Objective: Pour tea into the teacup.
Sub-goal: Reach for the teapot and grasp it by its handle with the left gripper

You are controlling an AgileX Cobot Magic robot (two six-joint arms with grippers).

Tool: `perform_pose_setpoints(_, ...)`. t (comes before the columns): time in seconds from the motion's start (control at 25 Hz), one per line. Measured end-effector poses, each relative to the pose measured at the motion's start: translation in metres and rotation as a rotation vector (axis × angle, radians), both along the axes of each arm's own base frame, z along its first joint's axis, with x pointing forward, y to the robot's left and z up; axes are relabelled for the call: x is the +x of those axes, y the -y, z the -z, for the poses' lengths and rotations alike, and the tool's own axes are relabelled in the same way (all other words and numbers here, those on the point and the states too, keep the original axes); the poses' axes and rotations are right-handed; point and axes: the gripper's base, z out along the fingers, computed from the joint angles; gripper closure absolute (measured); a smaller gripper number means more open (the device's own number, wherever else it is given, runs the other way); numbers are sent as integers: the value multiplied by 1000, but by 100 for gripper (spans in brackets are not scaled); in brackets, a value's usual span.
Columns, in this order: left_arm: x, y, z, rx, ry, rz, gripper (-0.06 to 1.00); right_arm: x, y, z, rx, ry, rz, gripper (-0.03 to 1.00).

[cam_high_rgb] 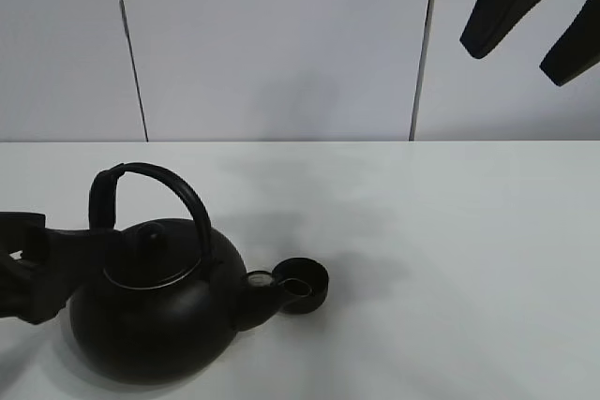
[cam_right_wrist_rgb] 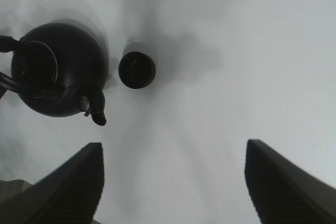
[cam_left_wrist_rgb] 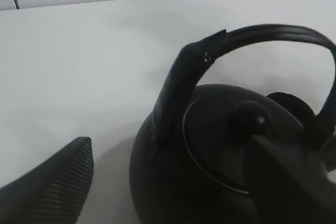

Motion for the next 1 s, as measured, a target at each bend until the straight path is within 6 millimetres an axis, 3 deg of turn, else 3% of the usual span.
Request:
perform_pose_setpoints(0.56,24,15,-13,-21,105,15,37,0,0,0,3,0,0,45)
perform_pose_setpoints(1.0,36,26,0,46,147,83,41,0,0,0,3,0,0,45)
